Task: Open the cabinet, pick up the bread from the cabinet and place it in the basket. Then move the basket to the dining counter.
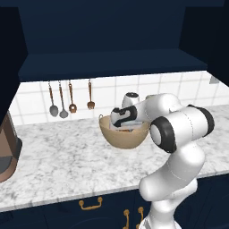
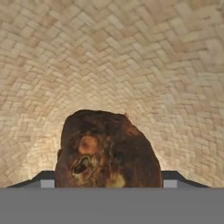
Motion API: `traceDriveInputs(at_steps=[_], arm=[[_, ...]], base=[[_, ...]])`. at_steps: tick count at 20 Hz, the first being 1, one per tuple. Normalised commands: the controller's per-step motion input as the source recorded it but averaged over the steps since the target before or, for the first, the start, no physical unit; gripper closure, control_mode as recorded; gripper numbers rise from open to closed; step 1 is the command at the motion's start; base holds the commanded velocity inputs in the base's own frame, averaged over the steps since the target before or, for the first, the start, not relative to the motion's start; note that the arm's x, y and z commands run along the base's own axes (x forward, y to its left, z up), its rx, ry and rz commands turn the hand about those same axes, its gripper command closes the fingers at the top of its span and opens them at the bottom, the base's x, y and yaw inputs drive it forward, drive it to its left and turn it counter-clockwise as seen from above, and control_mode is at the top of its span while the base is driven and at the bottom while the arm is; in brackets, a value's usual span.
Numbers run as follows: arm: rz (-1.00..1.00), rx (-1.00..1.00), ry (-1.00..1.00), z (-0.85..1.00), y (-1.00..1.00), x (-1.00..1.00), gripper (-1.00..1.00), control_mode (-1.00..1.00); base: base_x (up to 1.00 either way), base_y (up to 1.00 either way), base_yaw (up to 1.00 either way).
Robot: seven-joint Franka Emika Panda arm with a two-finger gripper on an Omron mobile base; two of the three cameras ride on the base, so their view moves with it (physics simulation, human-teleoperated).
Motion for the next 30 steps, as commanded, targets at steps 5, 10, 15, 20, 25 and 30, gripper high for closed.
traceDriveInputs(at_steps=[5,10,15,20,25,30], arm=[[0.00,0.00,0.00,0.00,0.00,0.00,-1.00,-1.00],[0.00,0.00,0.00,0.09,0.00,0.00,-1.00,-1.00],[-0.06,0.00,0.00,0.32,0.00,-0.21,-1.00,-1.00],[-0.13,0.00,0.00,0.40,-0.04,-0.66,-1.00,-1.00],[-0.32,0.02,0.01,0.29,-0.49,-0.70,-1.00,-1.00],[-0.23,0.03,0.01,0.10,-0.70,-0.43,-1.00,-1.00]], base=[[0.00,0.00,0.00],[0.00,0.00,0.00],[0.00,0.00,0.00],[0.00,0.00,0.00],[0.00,0.00,0.00],[0.00,0.00,0.00]])
